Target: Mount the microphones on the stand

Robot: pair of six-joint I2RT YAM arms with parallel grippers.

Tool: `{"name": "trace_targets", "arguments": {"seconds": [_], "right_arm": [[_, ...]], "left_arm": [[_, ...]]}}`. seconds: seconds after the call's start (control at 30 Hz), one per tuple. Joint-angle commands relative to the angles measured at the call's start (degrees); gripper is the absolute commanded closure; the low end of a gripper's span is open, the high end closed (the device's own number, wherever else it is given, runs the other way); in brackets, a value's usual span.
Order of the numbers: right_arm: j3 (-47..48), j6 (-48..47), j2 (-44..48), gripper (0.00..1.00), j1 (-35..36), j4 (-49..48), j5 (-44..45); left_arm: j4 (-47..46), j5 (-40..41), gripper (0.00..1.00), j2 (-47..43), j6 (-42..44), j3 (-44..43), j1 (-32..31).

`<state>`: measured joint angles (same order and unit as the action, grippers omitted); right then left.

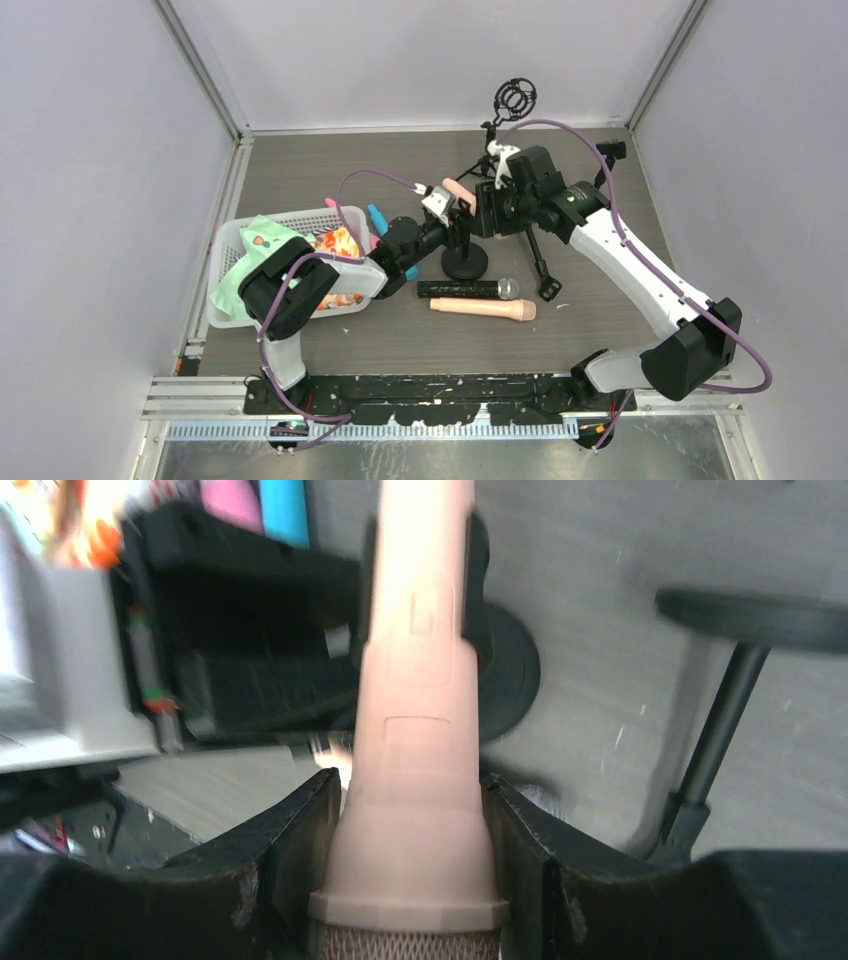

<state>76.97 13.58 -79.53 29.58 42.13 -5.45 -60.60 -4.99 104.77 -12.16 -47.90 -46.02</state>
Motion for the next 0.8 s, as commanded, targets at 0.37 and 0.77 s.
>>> {"name": "trace_targets", "arguments": {"seconds": [0.37,0.77], "right_arm": [[1.0,2.2,8.4,0.29,-0.4,-0.6,1.3],[0.3,0.6,16.5,0.21,-0.4,-4.3,8.5]], "left_arm": [[-3.7,-0.2,1.00,-0.9,0.9,-0.9,-1.3],[-3.8,3.0,1.00,-0.3,-0.4,-3.5,2.6]]}}
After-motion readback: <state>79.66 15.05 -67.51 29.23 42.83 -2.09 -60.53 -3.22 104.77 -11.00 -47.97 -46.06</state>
